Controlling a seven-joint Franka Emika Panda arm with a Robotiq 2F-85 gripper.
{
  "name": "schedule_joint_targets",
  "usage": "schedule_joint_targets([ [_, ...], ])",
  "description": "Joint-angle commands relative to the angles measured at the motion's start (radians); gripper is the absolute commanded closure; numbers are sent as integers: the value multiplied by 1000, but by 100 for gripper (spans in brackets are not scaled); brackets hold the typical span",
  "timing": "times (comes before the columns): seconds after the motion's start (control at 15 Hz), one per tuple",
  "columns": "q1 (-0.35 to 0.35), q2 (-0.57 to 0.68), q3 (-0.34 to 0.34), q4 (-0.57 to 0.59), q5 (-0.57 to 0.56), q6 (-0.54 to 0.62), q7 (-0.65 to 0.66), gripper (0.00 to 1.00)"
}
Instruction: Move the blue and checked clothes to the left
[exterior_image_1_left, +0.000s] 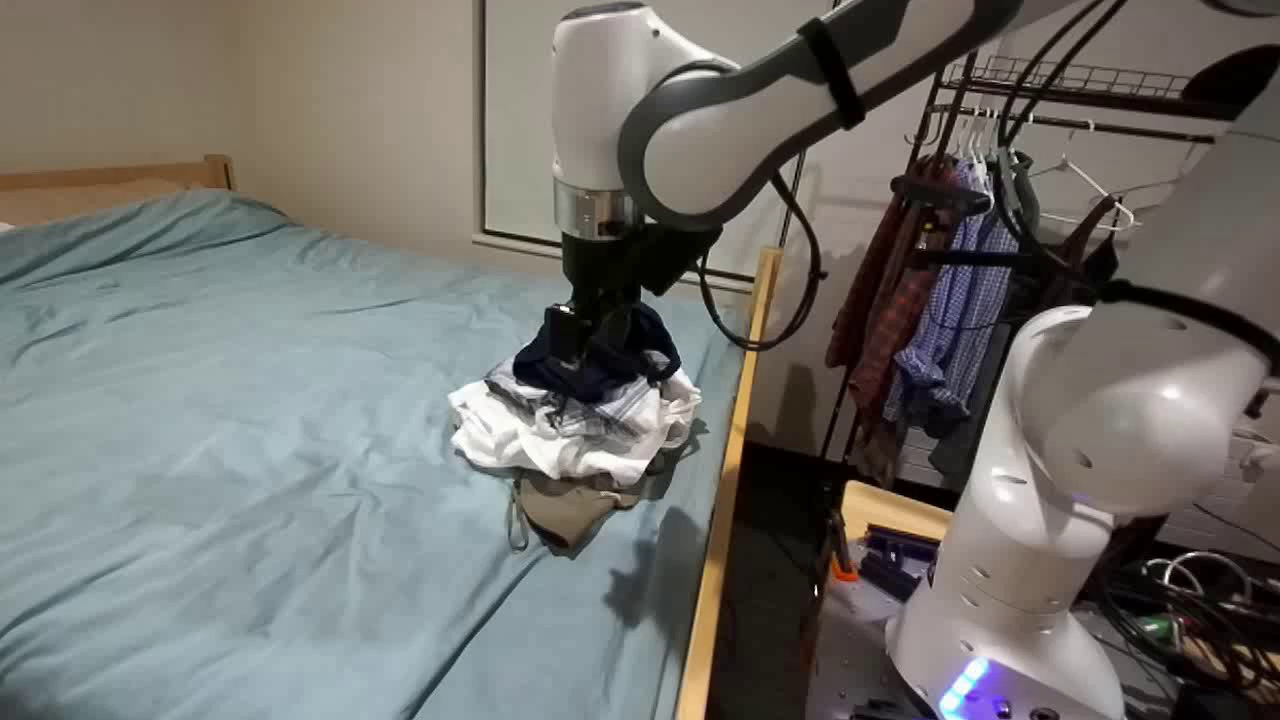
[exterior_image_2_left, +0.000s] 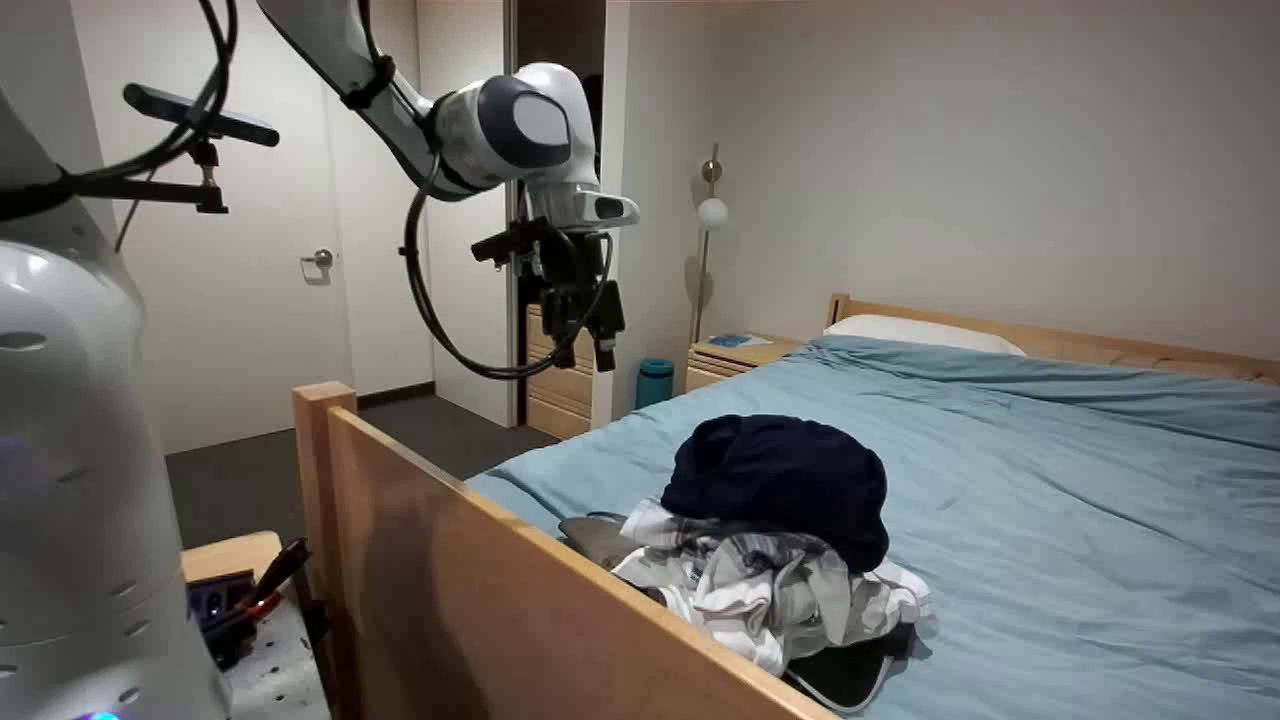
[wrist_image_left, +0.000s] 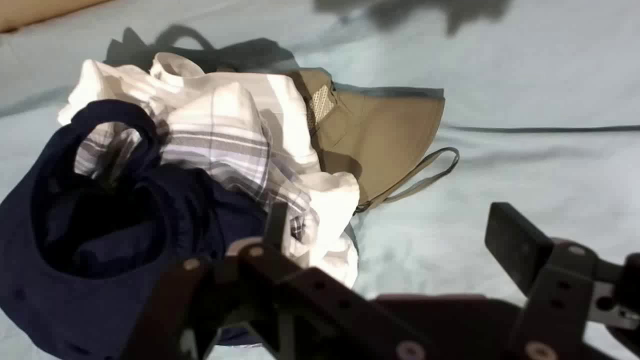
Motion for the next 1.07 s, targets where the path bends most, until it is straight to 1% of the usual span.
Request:
schedule_joint_targets([
  [0.0, 22, 1, -21, 2, -7, -3, 5, 0],
  [0.07, 18, 3, -43, 5, 11, 11, -26, 0],
  [0.2, 6, 18, -84, 19, 31, 24, -38, 0],
  [0.33, -5, 35, -139, 33, 63, 39, -83, 0],
  [0.53, -15, 66, -229, 60, 128, 97, -198, 0],
  [0.73, -36, 128, -306, 128, 232, 112, -253, 0],
  [0.87, -49, 178, -340, 182, 323, 98, -242, 0],
  [1.0, -56, 229, -364, 230, 438, 77, -234, 0],
])
